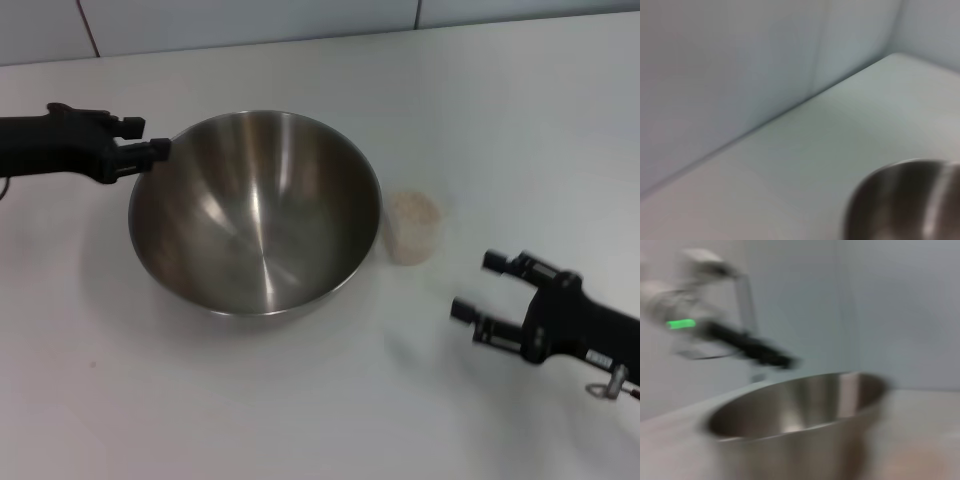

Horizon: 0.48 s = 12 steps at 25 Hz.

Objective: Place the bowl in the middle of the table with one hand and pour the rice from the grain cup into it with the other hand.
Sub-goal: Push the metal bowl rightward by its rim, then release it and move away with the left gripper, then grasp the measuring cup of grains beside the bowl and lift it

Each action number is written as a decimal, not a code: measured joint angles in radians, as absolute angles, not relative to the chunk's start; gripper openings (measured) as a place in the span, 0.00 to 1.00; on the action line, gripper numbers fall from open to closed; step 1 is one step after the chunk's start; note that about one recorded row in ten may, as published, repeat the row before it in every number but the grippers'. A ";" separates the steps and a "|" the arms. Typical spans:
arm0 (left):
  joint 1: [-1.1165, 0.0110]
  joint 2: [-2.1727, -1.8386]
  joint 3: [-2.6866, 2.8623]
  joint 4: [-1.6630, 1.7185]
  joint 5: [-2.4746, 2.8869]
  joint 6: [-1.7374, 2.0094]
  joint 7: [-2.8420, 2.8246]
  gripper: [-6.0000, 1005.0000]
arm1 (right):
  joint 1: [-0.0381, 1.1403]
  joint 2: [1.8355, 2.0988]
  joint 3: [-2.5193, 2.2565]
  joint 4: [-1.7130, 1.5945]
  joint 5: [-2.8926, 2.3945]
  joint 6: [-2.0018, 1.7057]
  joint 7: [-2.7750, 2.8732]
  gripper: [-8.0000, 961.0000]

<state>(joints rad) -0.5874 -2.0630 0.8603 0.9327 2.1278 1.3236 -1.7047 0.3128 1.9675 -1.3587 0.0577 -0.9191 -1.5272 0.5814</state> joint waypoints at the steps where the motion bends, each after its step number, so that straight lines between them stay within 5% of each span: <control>1: -0.557 -2.063 0.860 0.952 2.090 1.354 -1.647 0.24 | 0.302 1.973 -1.322 0.041 -0.919 -1.499 0.581 0.86; 12: -0.438 -2.061 0.869 0.979 2.018 1.562 -1.412 0.76 | 0.240 2.061 -1.161 -0.177 -0.924 -1.251 0.579 0.86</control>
<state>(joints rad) -0.4380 -2.0609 0.8694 0.9788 2.0185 1.5619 -1.4116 0.2401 2.0609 -1.1605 -0.1767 -0.9238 -1.2509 0.5789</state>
